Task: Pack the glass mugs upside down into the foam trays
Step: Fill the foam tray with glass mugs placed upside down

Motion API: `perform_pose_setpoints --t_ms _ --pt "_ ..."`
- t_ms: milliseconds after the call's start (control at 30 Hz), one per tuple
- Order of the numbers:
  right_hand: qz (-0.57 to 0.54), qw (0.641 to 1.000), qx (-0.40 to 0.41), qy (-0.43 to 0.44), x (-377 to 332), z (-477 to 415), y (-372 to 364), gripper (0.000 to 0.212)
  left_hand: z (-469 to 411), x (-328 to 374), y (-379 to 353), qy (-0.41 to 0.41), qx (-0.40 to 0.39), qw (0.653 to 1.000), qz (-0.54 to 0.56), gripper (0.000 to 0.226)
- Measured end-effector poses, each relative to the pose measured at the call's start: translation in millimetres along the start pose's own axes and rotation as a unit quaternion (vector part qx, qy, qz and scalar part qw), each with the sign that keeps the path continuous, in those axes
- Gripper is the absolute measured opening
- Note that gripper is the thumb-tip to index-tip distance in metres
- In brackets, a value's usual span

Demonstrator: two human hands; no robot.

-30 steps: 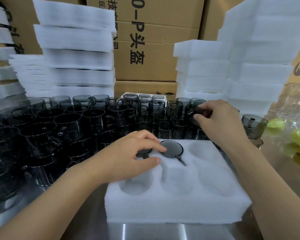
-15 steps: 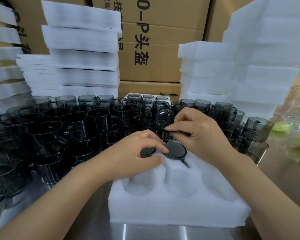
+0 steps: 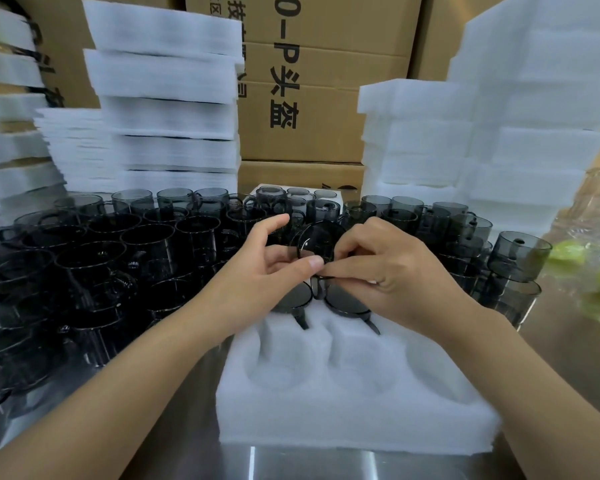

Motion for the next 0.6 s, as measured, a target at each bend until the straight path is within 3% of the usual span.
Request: perform_pose_setpoints --t_ms 133,267,467,600 --pt "0.000 0.999 0.053 0.006 -3 -1 7 0.010 1 3 1 -0.009 -0.017 1.000 0.024 0.069" --pt "-0.033 0.987 0.144 -0.062 2 2 21 0.029 0 3 4 -0.001 -0.020 0.998 0.063 0.054" --pt "-0.108 0.983 0.018 -0.147 9 5 3 0.069 7 9 -2 -0.013 -0.058 0.997 0.057 0.064" --pt "-0.148 0.977 -0.024 -0.155 10 5 -4 0.078 12 11 -10 -0.026 -0.082 0.995 0.049 0.069"
Point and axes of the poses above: each hand's wrist, its own z-axis away from the middle knuckle, its own y-axis out of the back of the hand, x = y × z, the point moved 5 cm from there along -z, towards the middle knuckle, and after that the axes turned 11 degrees about y, right-handed, at the moved point
